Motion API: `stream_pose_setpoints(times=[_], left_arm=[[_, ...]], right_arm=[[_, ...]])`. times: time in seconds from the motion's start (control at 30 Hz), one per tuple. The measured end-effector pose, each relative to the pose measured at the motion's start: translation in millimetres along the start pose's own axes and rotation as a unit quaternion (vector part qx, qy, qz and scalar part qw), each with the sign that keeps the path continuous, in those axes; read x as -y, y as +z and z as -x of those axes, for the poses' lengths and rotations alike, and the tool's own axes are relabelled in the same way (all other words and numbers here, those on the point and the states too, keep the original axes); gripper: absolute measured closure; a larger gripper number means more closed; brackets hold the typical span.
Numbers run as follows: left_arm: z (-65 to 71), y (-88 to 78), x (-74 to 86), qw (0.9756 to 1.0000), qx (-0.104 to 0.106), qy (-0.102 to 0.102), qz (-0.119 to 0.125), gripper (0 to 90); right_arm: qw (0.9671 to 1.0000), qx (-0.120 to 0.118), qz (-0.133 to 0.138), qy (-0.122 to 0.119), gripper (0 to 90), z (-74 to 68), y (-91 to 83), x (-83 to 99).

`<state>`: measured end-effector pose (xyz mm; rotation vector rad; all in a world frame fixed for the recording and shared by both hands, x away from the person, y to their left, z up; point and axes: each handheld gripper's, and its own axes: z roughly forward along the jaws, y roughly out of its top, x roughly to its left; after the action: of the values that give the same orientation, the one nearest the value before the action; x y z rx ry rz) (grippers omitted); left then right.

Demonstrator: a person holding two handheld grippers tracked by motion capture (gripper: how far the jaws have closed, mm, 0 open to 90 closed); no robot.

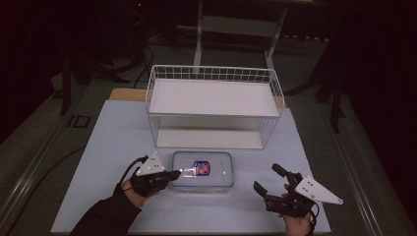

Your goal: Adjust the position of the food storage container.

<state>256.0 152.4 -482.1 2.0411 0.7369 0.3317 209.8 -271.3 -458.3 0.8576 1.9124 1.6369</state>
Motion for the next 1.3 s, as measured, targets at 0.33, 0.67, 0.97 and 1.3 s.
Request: stream_pose_setpoints(times=[0.33,0.67,0.97,1.3], left_arm=[[-30.4,12.2,26.0,0.9981,-0.024,-0.051,-0.024,89.7],[-30.9,18.5,24.9,0.9980,-0.011,-0.057,-0.025,89.7],[-23.8,26.0,20.5,0.9982,0.003,-0.052,-0.028,89.8],[-18.3,36.2,12.6,0.9985,0.016,-0.044,-0.028,89.7]], right_arm=[[1.0000,-0.001,-0.002,-0.002,13.6,-0.4,1.2,0.5],[1.0000,-0.003,-0.003,0.002,13.6,0.0,1.9,1.1],[1.0000,-0.004,-0.005,0.001,13.6,-1.1,3.1,1.3],[1.0000,-0.005,-0.006,0.001,13.6,-1.0,3.7,1.7]])
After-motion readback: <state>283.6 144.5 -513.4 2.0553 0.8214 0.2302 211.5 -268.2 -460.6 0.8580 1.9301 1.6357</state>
